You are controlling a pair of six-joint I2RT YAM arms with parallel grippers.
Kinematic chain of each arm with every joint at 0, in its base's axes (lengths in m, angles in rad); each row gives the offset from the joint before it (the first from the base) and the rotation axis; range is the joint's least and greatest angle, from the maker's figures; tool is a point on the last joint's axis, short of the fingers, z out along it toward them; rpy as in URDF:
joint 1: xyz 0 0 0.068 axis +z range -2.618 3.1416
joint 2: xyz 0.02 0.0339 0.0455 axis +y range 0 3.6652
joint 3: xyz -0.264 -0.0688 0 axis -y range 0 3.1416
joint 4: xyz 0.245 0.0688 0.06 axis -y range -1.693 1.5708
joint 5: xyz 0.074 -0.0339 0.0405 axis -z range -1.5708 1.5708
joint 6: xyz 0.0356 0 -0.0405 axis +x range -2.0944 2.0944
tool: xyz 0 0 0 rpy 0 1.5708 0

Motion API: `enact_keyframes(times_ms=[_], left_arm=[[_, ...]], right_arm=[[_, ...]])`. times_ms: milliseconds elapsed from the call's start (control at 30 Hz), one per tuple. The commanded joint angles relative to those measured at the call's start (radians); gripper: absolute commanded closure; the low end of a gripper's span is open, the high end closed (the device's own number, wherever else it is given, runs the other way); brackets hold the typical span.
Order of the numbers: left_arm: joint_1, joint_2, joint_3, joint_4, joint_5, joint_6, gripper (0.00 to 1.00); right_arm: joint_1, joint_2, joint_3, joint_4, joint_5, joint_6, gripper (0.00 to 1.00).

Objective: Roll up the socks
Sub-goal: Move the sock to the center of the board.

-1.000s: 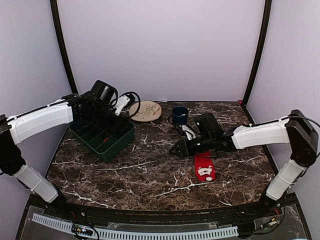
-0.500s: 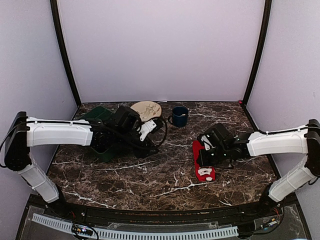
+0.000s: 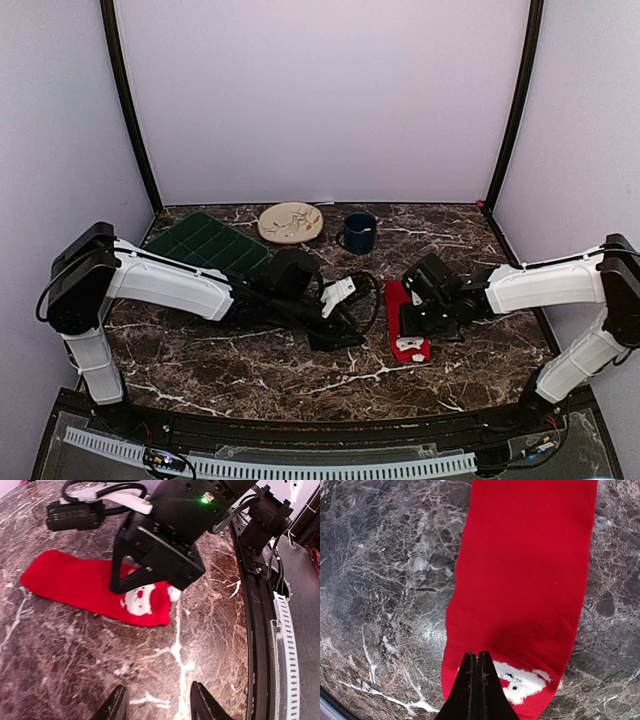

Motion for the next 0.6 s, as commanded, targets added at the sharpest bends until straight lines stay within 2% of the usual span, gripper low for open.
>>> enact_keyframes(times_ms=[0,300,567], left_arm=[[-0.018,0.019,-0.004,0.143,0.053,-0.049,0.57],[-0.022,0.002,-0.055,0.212,0.020,-0.056,0.57],[-0.022,-0.089,-0.164,0.287,-0.039,-0.079,0.57]], right_arm=[[-0.007,0.015,0.000,0.000,0.012,0.026,1.00],[0.007,0.088,-0.022,0.043,-0.085,0.054,1.00],[0.062,0.154,0.023,0.061,-0.117,0.092,1.00]])
